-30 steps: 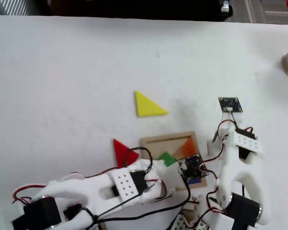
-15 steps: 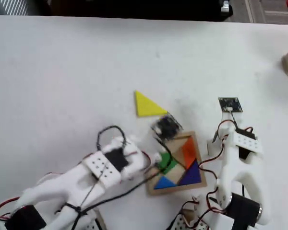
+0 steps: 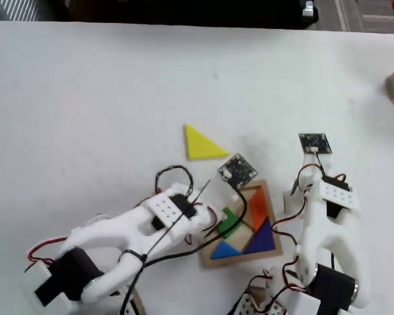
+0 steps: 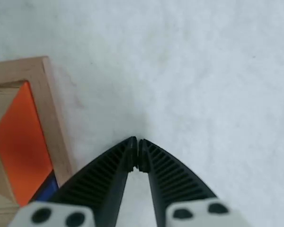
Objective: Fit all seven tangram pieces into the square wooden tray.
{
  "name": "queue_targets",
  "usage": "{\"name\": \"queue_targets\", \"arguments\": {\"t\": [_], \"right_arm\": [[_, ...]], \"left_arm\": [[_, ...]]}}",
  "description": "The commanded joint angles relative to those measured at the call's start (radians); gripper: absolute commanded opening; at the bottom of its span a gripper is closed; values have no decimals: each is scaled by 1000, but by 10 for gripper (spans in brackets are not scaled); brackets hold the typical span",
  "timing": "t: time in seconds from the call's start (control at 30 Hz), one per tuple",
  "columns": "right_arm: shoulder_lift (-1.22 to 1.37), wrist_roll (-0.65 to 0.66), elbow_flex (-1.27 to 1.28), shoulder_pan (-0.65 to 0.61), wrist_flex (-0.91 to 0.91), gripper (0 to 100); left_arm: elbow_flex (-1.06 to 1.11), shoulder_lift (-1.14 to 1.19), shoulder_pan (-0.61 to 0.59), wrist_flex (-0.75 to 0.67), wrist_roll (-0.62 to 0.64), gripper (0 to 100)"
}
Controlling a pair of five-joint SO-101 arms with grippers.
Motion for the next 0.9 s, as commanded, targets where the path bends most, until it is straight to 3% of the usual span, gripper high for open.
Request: {"name": "queue_targets", "arguments": {"t": [0.0,0.23,0.57,0.87], "right_arm": [[-39,9,-9,1,-12,18],[-39,9,-9,-1,-12,18],[-39,9,-9,-5,-12,18],[-39,9,-9,-5,-12,18]], "left_arm": [[-41,-4,36,21,14,37],[-41,-5,197,80,14,37],[-43,-5,202,75,14,37],[-41,1,200,-26,14,37]]}}
